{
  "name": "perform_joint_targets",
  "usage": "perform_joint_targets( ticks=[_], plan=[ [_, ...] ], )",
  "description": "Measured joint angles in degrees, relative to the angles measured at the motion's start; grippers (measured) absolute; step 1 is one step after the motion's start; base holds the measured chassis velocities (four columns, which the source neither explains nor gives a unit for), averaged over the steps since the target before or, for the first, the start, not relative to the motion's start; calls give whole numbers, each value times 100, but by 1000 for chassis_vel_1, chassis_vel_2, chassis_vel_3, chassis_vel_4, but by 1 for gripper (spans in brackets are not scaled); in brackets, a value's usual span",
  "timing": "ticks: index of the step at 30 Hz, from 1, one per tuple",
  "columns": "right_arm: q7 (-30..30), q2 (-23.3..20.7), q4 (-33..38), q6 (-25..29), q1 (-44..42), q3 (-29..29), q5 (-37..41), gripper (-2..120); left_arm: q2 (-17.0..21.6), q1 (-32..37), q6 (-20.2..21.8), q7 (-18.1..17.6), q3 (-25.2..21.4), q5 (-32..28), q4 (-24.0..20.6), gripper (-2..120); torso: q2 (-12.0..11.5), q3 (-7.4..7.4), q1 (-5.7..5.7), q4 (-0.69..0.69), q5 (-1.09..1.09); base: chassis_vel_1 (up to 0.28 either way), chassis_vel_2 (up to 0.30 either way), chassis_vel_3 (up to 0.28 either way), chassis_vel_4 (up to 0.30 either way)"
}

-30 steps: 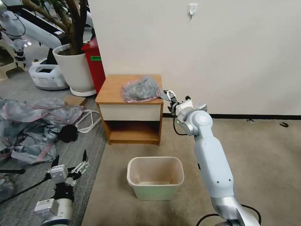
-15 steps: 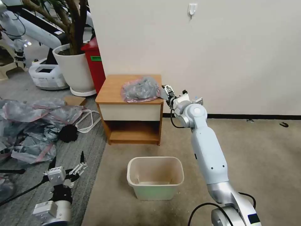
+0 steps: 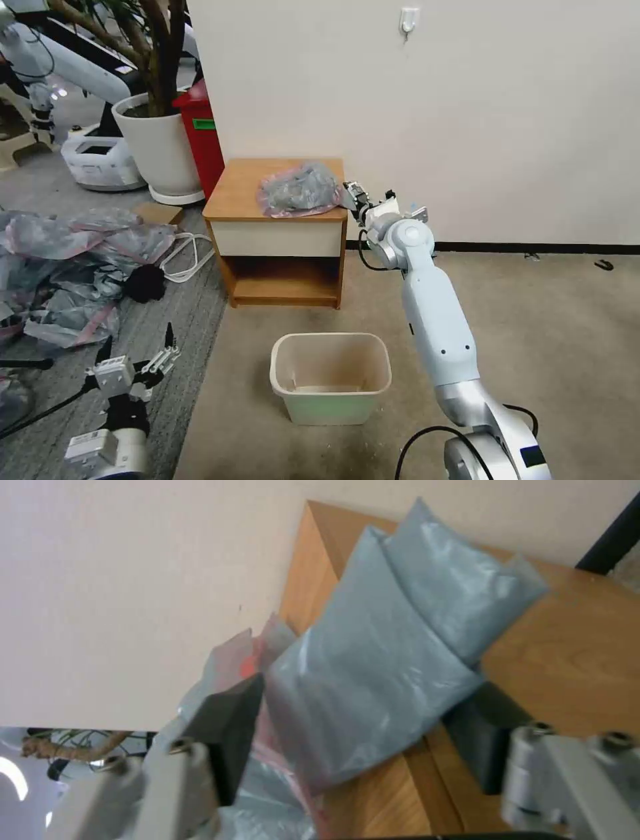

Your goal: Pick up the garbage bag from the table and place it over the trash can.

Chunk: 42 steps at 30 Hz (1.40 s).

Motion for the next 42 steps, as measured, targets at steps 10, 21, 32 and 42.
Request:
perform_joint_targets(
  ticks=[10, 21, 32, 42],
  plan=[
    [-78, -26, -67, 138, -22, -47, -211, 28, -23, 33, -23, 0, 14, 27, -3, 100, 0, 0, 0, 0, 0, 0, 0, 0, 0],
    [-158, -108, 25, 350, -162, -133, -392, 0, -57, 48, -64, 0, 38, 69, 37, 100, 0, 0, 0, 1, 0, 0, 0, 0, 0],
    [142, -584, 1353, 275, -1064, -206, -268, 0, -68, -6, -117, -2, 68, 109, 100, 100, 0, 0, 0, 1, 1, 0, 0, 0, 0],
    [414, -1216, 3208, 100, -2379, -717, -214, 0, 102, -57, -119, -1, 106, 109, 147, 100, 1, -1, 0, 0, 1, 0, 0, 0, 0]
  ],
)
